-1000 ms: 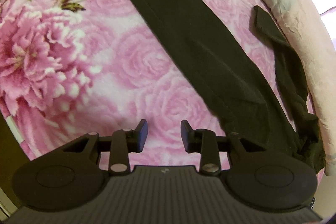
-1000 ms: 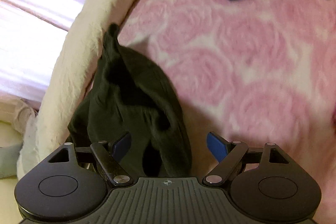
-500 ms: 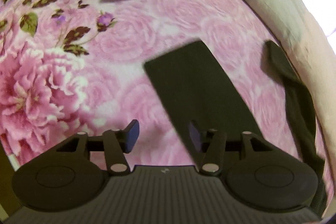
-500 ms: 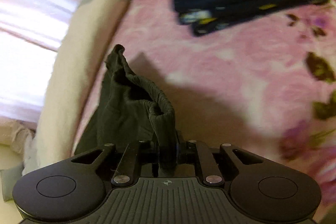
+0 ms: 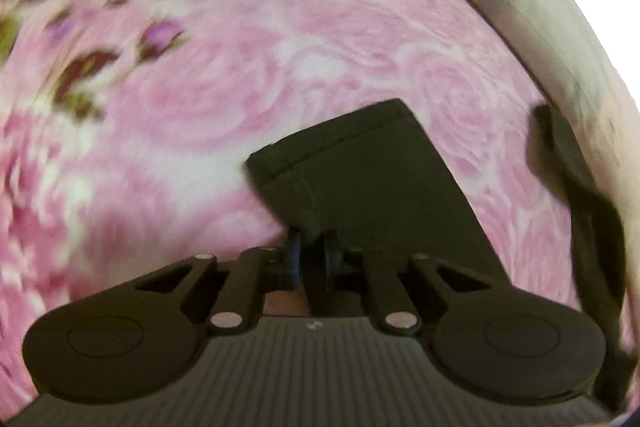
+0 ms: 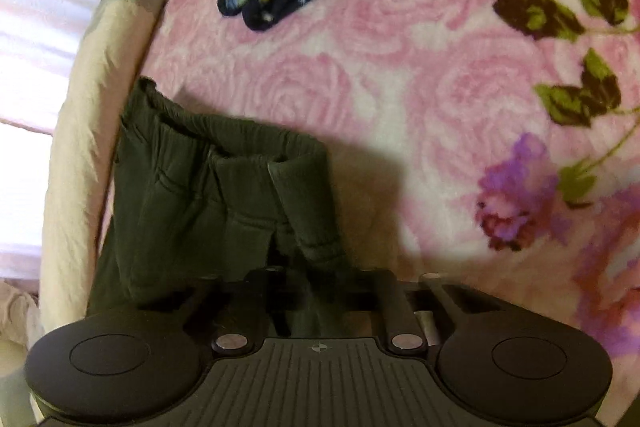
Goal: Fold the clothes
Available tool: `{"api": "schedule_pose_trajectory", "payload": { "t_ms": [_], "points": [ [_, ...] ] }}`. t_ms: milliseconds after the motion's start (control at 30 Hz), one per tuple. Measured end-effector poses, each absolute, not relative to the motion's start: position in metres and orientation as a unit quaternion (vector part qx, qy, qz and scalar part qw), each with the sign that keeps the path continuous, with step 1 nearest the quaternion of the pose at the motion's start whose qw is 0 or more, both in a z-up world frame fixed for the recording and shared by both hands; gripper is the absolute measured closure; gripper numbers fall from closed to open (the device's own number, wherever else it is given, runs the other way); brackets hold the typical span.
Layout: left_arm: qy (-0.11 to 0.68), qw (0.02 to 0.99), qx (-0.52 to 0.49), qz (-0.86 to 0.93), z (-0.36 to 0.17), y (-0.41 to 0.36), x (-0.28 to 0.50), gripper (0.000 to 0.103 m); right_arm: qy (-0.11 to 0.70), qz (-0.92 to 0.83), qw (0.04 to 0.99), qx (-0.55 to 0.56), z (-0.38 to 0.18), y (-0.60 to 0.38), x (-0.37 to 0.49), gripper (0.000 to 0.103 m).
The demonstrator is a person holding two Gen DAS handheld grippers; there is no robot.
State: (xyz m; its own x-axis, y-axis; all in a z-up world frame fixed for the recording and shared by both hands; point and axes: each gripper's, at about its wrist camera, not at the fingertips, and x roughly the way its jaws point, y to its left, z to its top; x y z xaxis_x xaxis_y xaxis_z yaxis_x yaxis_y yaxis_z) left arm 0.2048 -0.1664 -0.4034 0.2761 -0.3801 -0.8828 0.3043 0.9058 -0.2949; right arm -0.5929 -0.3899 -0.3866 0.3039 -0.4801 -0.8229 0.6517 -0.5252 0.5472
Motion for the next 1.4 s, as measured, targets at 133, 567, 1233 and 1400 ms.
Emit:
{"api": "schedule_pose_trajectory", "payload": {
  "t_ms": [133, 567, 1233, 1400],
  "points": [
    [0.528, 0.813, -0.036, -0.244, -0.36, -0.139, 0.201, 0.096, 0.103, -0.582, 0.527, 0.611, -0.35, -0.39, -0.586, 0.097],
    [0.516, 0.814, 0.147, -0.221, -0.326, -0.077, 0.19, 0.073, 0.306, -0.612, 0.454, 0.571, -0.346, -0.33, -0.581, 0.035],
    [0.452, 0.723, 0.388, -0.35, -0.319, -0.232, 0.041, 0.062, 0.421, -0.53, 0.623, 0.391, -0.308, -0.373, -0.436, 0.02],
    [0.446, 0.717, 0.404, -0.351, -0.317, -0.233, 0.03, 0.062, 0.427, -0.523, 0.631, 0.382, -0.312, -0.374, -0.434, 0.02]
  ]
}}
